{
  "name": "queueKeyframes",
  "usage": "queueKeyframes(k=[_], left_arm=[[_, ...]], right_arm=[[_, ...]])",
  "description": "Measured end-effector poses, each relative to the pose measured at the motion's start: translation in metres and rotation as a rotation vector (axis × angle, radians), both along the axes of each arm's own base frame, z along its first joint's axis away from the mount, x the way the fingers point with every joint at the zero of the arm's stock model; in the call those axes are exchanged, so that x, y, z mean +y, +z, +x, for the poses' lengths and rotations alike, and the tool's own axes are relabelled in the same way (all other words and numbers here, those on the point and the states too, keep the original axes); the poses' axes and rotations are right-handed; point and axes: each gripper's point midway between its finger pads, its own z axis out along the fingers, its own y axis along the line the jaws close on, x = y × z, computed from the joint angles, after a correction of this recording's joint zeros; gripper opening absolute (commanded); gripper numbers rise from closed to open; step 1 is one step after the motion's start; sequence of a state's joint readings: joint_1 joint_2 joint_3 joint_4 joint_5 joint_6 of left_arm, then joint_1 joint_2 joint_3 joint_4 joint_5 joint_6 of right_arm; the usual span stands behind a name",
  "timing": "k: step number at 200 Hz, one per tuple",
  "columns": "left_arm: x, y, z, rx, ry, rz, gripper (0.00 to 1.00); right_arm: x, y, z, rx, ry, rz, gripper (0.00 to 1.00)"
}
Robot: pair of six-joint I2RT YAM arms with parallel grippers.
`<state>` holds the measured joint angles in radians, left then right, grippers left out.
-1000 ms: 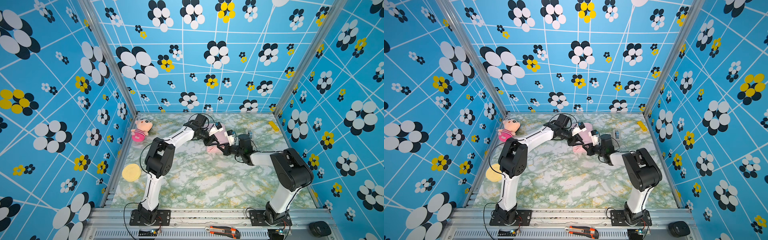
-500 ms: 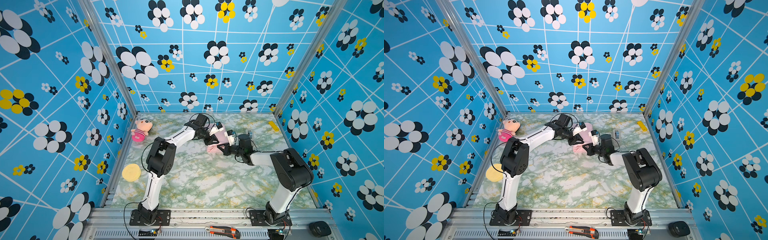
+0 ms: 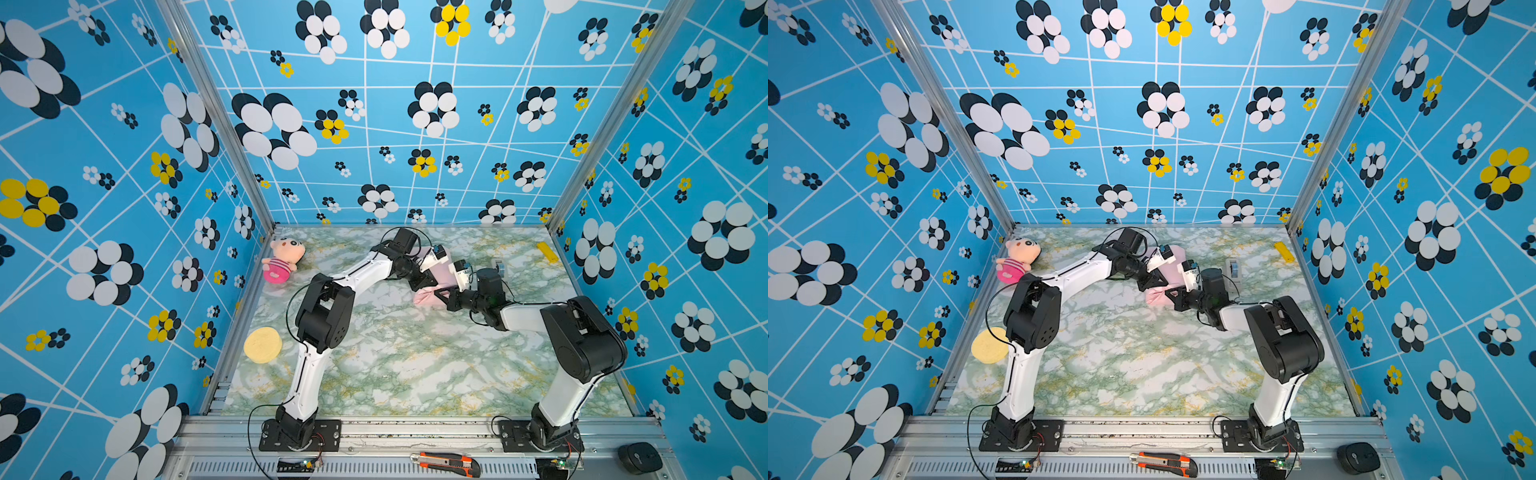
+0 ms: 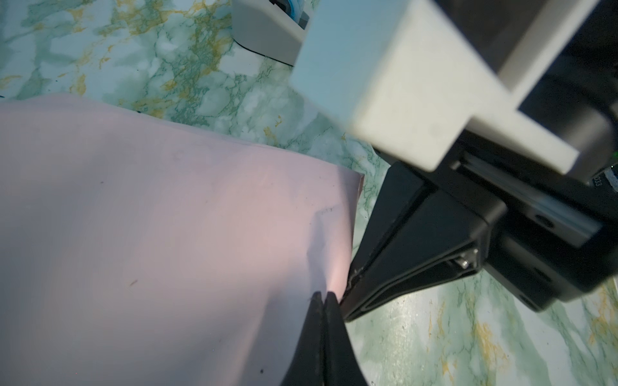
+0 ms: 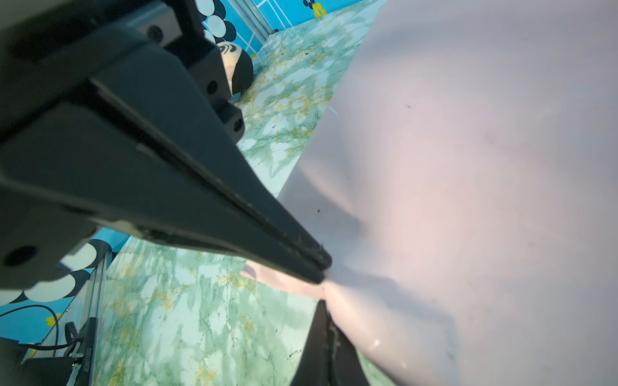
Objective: Wrap a gift box in wrapping paper
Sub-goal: Stick the wrapping paper to the gift box.
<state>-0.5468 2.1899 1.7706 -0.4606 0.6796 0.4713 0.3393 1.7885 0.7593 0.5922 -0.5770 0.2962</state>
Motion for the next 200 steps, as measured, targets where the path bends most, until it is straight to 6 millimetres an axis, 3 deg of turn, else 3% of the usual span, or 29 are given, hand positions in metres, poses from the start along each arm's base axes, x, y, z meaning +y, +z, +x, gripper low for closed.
queueKeyframes(k=[71, 150, 200], left_arm=[[-0.001, -0.003, 0.003, 0.011, 0.01, -0.001, 0.02], [-0.003, -0.008, 0.006, 0.007, 0.011, -0.003, 0.02], [-0.003, -0.008, 0.006, 0.008, 0.011, -0.003, 0.02]], right_arm=[[-0.001, -0.001, 0.0, 0.003, -0.004, -0.003, 0.0], [-0.004, 0.008, -0.002, 0.009, -0.021, -0.006, 0.12], [-0.006, 0.011, -0.005, 0.016, -0.032, -0.005, 0.14]])
